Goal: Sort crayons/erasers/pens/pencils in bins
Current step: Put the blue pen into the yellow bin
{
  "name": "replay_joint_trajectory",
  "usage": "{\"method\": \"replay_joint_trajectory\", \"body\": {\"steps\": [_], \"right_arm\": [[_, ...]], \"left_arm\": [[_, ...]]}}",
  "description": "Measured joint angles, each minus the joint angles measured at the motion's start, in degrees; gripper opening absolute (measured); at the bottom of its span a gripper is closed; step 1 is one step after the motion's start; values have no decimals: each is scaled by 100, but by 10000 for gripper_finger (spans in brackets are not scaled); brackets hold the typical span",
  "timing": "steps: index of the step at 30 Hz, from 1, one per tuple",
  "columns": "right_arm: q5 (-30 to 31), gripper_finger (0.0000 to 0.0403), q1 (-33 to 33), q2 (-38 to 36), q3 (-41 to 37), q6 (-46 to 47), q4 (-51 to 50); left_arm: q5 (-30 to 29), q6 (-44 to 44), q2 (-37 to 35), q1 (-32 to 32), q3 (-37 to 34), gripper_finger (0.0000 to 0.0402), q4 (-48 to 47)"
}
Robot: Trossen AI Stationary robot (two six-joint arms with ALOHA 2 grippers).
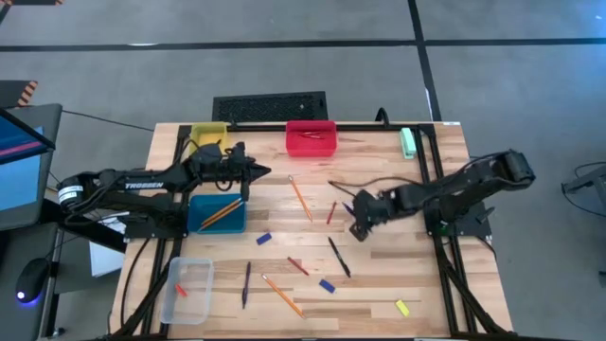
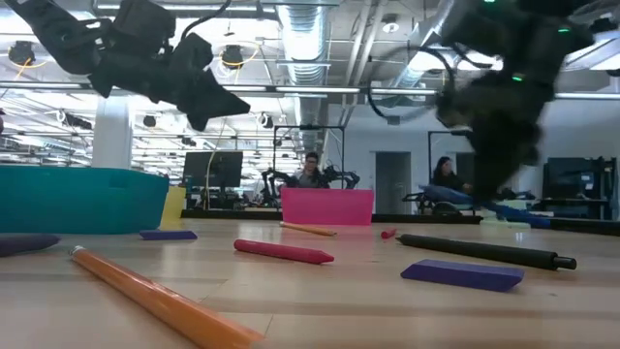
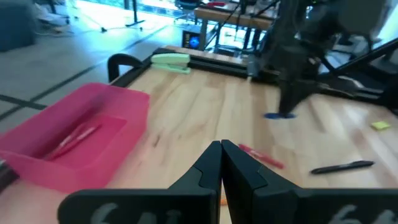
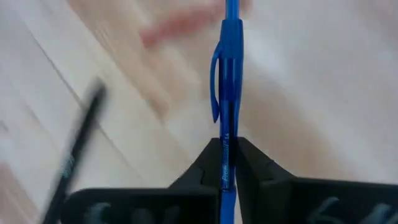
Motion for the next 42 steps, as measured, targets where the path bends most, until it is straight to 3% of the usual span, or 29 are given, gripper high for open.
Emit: {"method": "replay_joint_trajectory", "body": {"steps": [5,10,18,24,32,42], "right_arm": [[-277,30,-912,-256,4,-2059,1240],[-1041,29,-1675,-113,7,-3635,2998],[-2423,30,-2369,589,60,-4092,6197],[-2570,30,-2329,1105,619,-4074,6419],[-2671,32,-2256,1688,1355,-4106,6417],[-2895,33,-2215,1729,1680,-4149,6392]], "left_arm": [[289,-66,-1,-2,83,11,-11],[291,-455,0,0,217,56,83],[268,-880,0,-78,510,146,421],[-106,-767,0,-306,735,176,392],[-462,-547,0,-556,924,179,291],[-413,-580,0,-570,924,179,398]]}}
